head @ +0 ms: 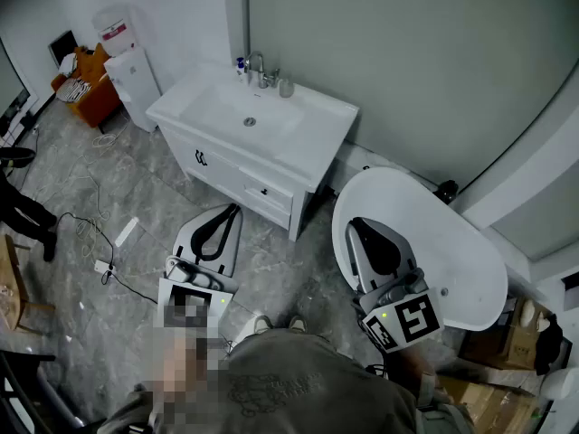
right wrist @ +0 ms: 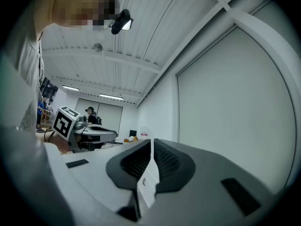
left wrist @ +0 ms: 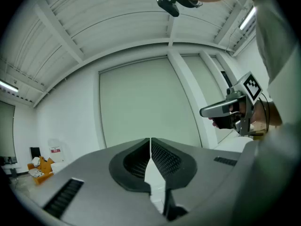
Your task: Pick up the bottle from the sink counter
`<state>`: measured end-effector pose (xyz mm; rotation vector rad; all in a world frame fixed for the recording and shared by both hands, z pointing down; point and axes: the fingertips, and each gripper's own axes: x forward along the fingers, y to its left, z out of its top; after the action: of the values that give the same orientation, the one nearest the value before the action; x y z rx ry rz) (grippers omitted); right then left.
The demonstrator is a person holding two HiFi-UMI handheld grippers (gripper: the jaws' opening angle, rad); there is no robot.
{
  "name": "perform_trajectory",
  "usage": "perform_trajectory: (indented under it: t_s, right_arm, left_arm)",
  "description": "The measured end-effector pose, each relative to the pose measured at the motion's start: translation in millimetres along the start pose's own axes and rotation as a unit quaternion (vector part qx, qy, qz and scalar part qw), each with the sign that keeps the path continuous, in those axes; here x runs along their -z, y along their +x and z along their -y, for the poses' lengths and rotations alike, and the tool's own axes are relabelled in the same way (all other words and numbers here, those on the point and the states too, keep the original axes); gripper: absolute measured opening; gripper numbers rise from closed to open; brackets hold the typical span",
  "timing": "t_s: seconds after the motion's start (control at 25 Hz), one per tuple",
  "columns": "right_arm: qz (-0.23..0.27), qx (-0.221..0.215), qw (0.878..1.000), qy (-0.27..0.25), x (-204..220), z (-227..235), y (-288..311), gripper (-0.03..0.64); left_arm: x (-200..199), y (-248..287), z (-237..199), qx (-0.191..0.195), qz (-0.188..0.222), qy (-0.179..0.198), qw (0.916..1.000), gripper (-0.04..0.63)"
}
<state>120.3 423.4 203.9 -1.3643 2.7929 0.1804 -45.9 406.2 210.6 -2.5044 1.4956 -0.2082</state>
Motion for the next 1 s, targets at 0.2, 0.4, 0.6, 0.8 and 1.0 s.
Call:
perform_trajectory:
  t_s: [0.2,0.4,0.6,0.8,1.0]
  right_arm:
    - [0.003,0.001,1.000,0.005,1,3,7,0.040]
    - [0.008,0.009,1.000,0.016,1,14,12,0.040]
    - [0.008,0.012,1.000,0.012,-1,26,11,0.040]
    - [-0.001,0.004,1.000,0.015,10,37,9,0.040]
    - [-0.009,-0.012,1.000,0.010,21,46,4,0.040]
  left_arm:
    - [6,6,-5,0.004,-0.003,-0.006,1.0000,0.023]
    - [12,14,-7,0.004,-0.008,-0.007,0.9999,0.023]
    - [10,20,-2,0.003,-0.009,-0.008,0.9999,0.023]
    - [14,31,10,0.001,-0.015,-0.009,0.9998,0.023]
    - [19,37,25,-0.005,-0.016,-0.010,0.9998,0.023]
